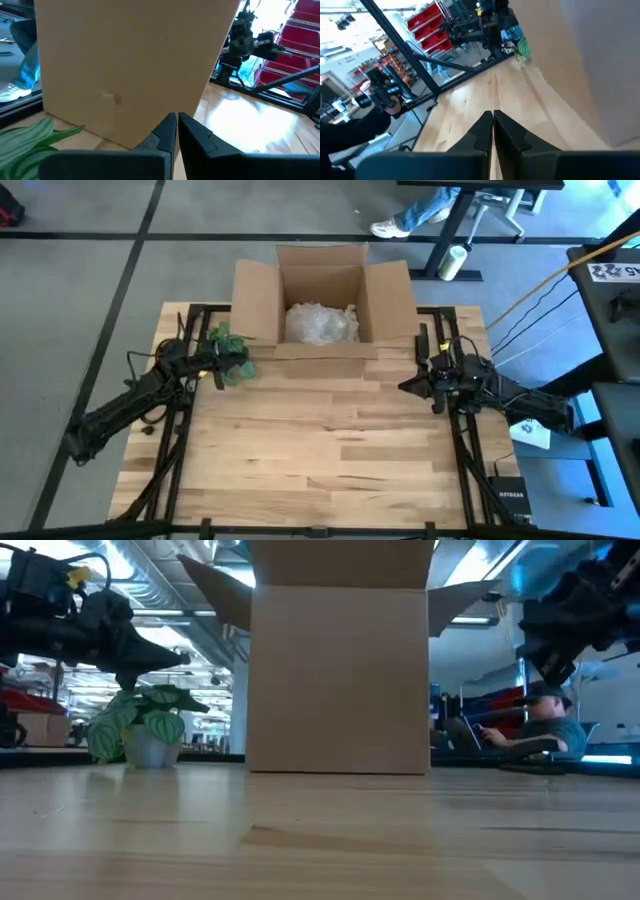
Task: Wrap mug
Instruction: Return to home position
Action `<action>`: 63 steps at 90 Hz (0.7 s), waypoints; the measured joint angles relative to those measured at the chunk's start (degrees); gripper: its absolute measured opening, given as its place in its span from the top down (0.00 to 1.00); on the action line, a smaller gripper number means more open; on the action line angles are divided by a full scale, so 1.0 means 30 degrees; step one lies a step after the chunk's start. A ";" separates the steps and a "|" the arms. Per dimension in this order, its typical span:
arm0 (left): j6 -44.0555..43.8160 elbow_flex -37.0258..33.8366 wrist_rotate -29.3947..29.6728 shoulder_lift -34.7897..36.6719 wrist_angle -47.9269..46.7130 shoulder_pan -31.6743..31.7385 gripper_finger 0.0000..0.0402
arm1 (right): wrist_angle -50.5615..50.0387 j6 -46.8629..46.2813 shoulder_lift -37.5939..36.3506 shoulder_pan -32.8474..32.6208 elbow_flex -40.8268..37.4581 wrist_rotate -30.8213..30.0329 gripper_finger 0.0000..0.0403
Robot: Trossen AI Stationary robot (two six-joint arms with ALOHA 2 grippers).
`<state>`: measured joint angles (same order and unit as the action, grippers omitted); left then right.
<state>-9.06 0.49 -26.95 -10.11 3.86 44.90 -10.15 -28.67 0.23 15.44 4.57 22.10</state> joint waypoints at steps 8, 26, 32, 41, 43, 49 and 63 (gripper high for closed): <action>0.0007 0.0000 -0.0285 0.0000 0.0007 0.0391 1.00 | 0.0101 0.0194 0.0018 0.0000 -0.0040 0.0032 1.00; 0.0080 0.0000 -0.0410 0.0000 0.0015 0.1392 1.00 | 0.0087 0.0994 0.0185 0.0000 -0.0047 -0.0446 1.00; 0.0036 0.0000 -0.0412 -0.0007 0.0015 0.1690 1.00 | 0.0087 0.1020 0.0226 0.0000 -0.0047 -0.0736 1.00; 0.0027 0.0000 -0.0416 -0.0007 0.0015 0.1968 1.00 | 0.0031 0.1043 0.0251 -0.0007 -0.0047 -0.1649 1.00; 0.0018 0.0000 -0.0398 -0.0007 0.0015 0.1995 1.00 | 0.0022 0.1043 0.0248 -0.0007 -0.0047 -0.1892 1.00; -0.0221 0.0000 -0.0149 -0.0007 0.0013 0.2063 1.00 | -0.0005 0.1053 0.0255 -0.0007 -0.0051 -0.2661 1.00; -0.0852 0.0000 0.0921 -0.0044 -0.0044 0.2056 1.00 | -0.0035 0.1072 0.0248 -0.0007 -0.0055 -0.3219 1.00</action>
<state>-11.62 0.49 -24.18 -10.24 3.73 51.07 -10.26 -25.45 0.97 15.42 4.40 12.44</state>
